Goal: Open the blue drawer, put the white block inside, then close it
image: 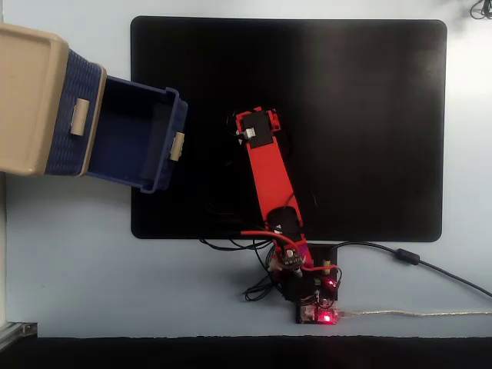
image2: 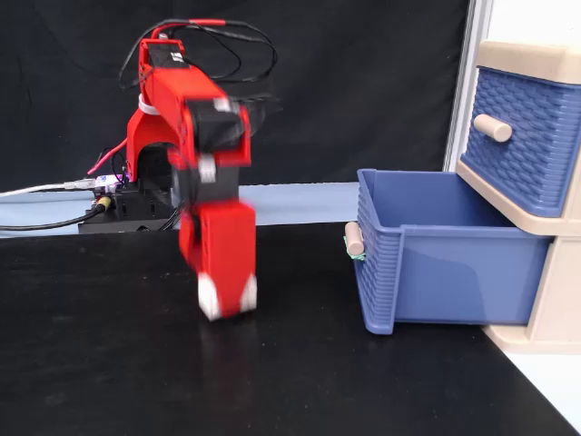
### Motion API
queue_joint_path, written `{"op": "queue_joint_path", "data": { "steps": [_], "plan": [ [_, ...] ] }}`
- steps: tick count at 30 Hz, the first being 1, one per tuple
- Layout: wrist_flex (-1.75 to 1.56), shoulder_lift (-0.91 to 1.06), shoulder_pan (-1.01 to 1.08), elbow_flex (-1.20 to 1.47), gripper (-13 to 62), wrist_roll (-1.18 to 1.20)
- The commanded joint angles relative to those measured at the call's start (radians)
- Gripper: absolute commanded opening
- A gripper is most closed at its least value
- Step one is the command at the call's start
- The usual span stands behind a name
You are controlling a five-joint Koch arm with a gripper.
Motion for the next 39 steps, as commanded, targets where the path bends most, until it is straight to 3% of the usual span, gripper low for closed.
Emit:
{"op": "queue_joint_path", "data": {
  "steps": [1,7,13,20,22,23,25,26,30,32,39],
  "plan": [
    [0.173,0.172,-0.002,-0.132,-8.3,0.012],
    [0.219,0.227,-0.284,-0.4,-8.3,0.25],
    [-0.075,-0.044,-0.531,-0.695,-8.1,0.571],
    [-0.137,-0.204,-0.557,-0.808,-7.2,0.6],
    [-0.133,-0.204,-0.557,-0.805,2.5,0.601],
    [-0.133,-0.199,-0.552,-0.802,14.0,0.6],
    [-0.117,-0.189,-0.549,-0.81,29.9,0.592],
    [-0.104,-0.179,-0.549,-0.815,33.5,0.592],
    [0.048,-0.069,-0.528,-0.813,33.8,0.581],
    [0.169,-0.012,-0.503,-0.813,33.9,0.515],
    [0.486,0.08,-0.383,-0.721,33.8,-0.333]
  ]
}}
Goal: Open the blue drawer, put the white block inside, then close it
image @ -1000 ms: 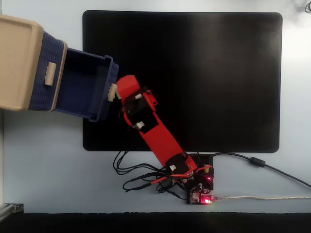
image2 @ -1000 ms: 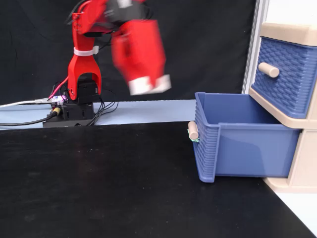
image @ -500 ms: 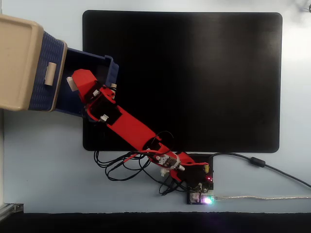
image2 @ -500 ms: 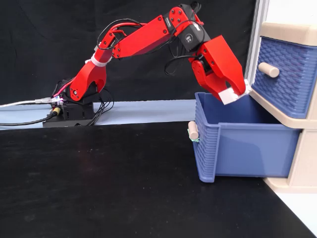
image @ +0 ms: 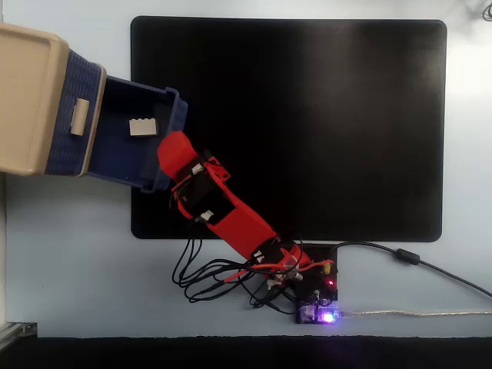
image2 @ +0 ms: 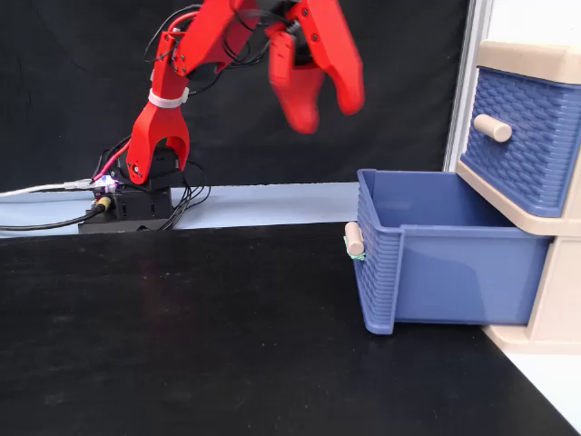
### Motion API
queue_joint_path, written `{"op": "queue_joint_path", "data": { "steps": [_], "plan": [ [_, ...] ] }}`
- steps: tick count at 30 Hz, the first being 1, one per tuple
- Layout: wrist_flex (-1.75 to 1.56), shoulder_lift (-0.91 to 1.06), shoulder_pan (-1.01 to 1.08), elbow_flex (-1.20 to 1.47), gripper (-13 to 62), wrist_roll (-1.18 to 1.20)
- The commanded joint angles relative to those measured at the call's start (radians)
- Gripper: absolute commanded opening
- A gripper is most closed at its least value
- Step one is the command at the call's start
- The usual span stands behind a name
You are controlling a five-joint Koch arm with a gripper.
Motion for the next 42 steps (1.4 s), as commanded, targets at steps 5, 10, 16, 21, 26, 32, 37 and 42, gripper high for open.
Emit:
{"op": "queue_joint_path", "data": {
  "steps": [5,10,16,21,26,32,37,42],
  "plan": [
    [0.026,0.002,0.048,0.135,34.0,-0.282],
    [0.003,-0.137,0.034,0.13,34.3,-0.276],
    [-0.077,-0.222,-0.048,0.124,34.7,-0.275],
    [-0.192,-0.258,-0.084,0.101,34.7,-0.275],
    [-0.342,-0.301,-0.135,0.095,34.5,-0.245],
    [-0.614,-0.331,-0.167,0.095,34.1,-0.058],
    [-0.853,-0.353,-0.173,0.095,34.0,0.121],
    [-0.971,-0.399,-0.202,0.095,34.1,0.196]
  ]
}}
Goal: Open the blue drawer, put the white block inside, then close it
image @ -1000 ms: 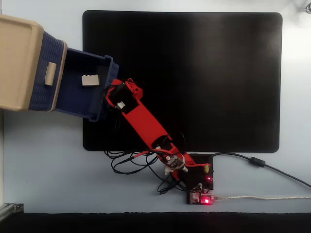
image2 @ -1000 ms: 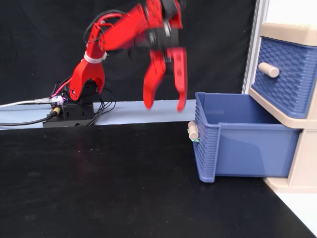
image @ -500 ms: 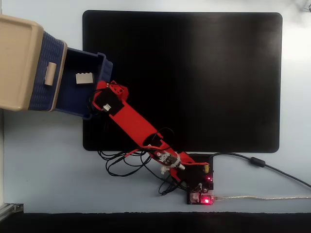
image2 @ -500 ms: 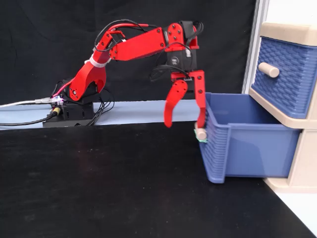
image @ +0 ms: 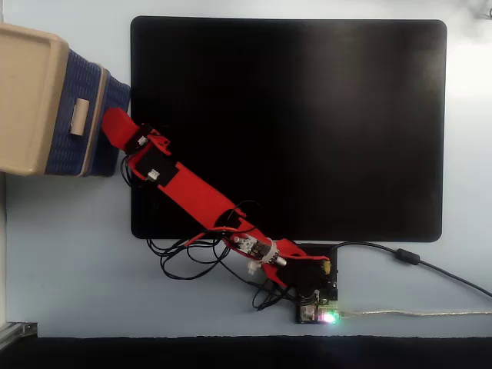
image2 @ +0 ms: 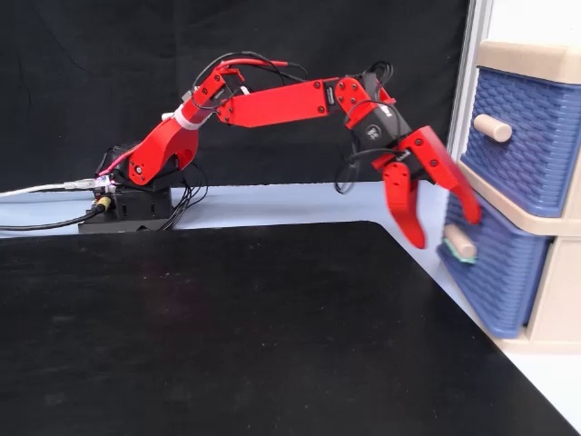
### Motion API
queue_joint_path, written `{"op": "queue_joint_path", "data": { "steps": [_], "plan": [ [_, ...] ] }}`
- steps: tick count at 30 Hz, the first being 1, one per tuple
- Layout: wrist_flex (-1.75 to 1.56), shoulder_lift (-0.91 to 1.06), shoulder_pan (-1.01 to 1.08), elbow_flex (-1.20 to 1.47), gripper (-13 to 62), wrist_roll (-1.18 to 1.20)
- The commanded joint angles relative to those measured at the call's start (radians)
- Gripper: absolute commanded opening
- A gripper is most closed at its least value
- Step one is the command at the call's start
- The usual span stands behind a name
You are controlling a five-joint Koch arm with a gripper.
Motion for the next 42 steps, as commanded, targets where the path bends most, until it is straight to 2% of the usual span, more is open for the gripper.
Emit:
{"op": "queue_joint_path", "data": {
  "steps": [1,8,11,16,19,24,28,31,36,42],
  "plan": [
    [-0.072,0.008,-0.015,-0.037,34.1,0.032],
    [-0.046,-0.017,-0.035,-0.029,34.3,0.032],
    [0.118,0.043,-0.025,-0.037,34.4,0.0],
    [0.719,0.345,0.129,-0.029,34.2,-0.347],
    [1.003,0.505,0.316,0.005,34.1,-0.742],
    [0.973,0.716,0.676,0.43,34.0,-1.384],
    [0.85,0.83,0.954,0.828,34.0,-1.664],
    [0.741,0.925,1.032,1.126,34.1,-1.701],
    [0.546,1.169,1.042,1.574,34.2,-1.694],
    [0.514,1.417,1.065,1.876,34.5,-1.69]
  ]
}}
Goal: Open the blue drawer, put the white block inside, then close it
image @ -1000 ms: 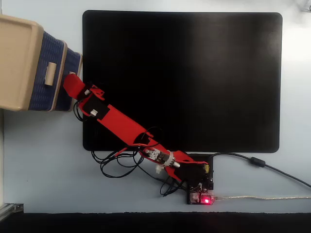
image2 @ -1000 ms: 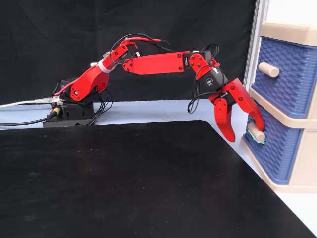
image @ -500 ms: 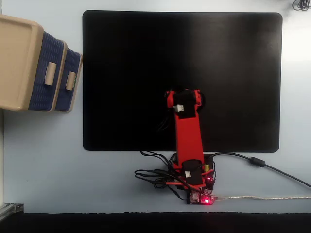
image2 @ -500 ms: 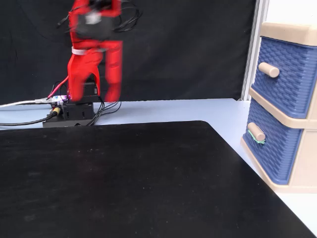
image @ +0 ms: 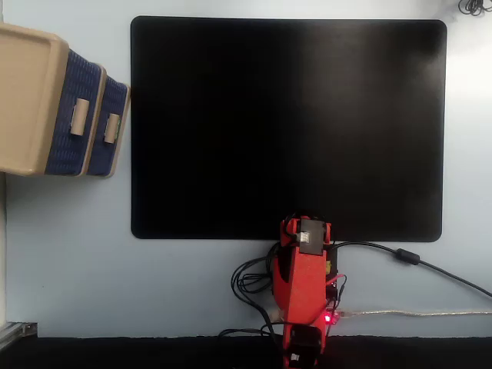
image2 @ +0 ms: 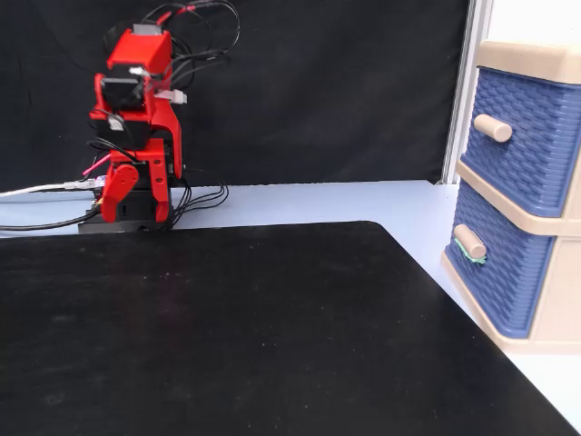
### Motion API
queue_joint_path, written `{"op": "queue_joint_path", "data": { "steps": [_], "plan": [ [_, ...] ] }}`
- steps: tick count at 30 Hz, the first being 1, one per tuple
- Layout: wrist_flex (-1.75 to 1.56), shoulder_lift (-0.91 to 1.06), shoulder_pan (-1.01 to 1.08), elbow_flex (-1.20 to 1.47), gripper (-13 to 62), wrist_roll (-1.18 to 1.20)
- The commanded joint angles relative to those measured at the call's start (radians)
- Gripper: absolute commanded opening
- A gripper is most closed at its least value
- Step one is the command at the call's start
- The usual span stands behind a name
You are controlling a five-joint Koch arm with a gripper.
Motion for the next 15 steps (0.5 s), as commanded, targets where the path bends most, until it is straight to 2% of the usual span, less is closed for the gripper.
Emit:
{"op": "queue_joint_path", "data": {
  "steps": [1,5,15],
  "plan": [
    [0.005,0.094,0.02,0.014,34.5,0.015],
    [0.011,0.198,0.018,0.126,34.9,0.017],
    [0.061,0.202,0.058,0.146,34.5,0.091]
  ]
}}
